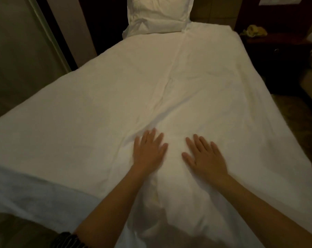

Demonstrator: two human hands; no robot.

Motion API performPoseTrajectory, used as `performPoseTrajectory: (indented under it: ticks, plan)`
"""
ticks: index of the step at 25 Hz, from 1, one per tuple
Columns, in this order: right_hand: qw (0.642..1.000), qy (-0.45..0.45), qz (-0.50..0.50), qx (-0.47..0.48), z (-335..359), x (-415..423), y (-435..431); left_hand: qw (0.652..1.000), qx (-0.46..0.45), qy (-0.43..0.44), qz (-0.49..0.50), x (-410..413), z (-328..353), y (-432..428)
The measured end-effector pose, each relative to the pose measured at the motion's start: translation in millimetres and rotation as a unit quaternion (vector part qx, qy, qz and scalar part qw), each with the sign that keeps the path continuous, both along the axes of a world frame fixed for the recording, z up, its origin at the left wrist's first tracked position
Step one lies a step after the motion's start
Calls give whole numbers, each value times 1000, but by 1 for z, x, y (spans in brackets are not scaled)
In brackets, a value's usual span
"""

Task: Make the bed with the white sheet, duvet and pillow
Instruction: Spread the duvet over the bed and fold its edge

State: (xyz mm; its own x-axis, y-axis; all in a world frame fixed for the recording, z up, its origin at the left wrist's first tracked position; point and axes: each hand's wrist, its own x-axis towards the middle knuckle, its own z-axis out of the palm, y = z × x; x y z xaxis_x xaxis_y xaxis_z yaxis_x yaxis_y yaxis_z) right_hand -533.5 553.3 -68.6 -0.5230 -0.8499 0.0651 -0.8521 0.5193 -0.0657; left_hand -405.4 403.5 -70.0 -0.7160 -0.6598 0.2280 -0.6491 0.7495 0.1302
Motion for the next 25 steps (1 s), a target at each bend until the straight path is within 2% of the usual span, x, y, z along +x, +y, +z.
performPoseTrajectory:
  ticks: [1,3,5,7,11,13,14,16,17,18,20,22,25]
  plan:
    - [1000,9,-28,3,2,-15,6,997,33,-62,25,2,-6,-11]
    - [995,22,-94,31,8,-45,20,989,67,-99,84,6,-8,-33]
    - [992,8,-106,66,9,-54,23,991,48,-89,82,-3,-5,-36]
    - [994,18,-88,64,3,-42,13,997,13,-43,69,-27,4,-39]
    - [996,8,-89,14,-11,-34,7,993,46,-89,62,-59,13,-77]
    - [994,-2,-105,15,-11,-34,7,986,107,-32,121,-74,21,-91]
    - [994,1,-109,13,-10,-34,8,971,158,32,174,-81,25,-98]
    - [994,9,-112,6,-15,-34,8,915,269,130,270,-90,32,-117]
    - [993,12,-114,3,-17,-35,8,896,306,134,293,-91,33,-127]
    - [993,8,-117,4,-16,-35,8,892,322,118,296,-92,35,-132]
    - [993,2,-114,10,-14,-36,9,911,302,65,273,-93,38,-129]
    - [994,0,-112,17,-14,-35,10,937,243,29,250,-93,35,-120]
    - [993,-13,-115,20,-11,-34,10,952,190,31,236,-89,26,-111]
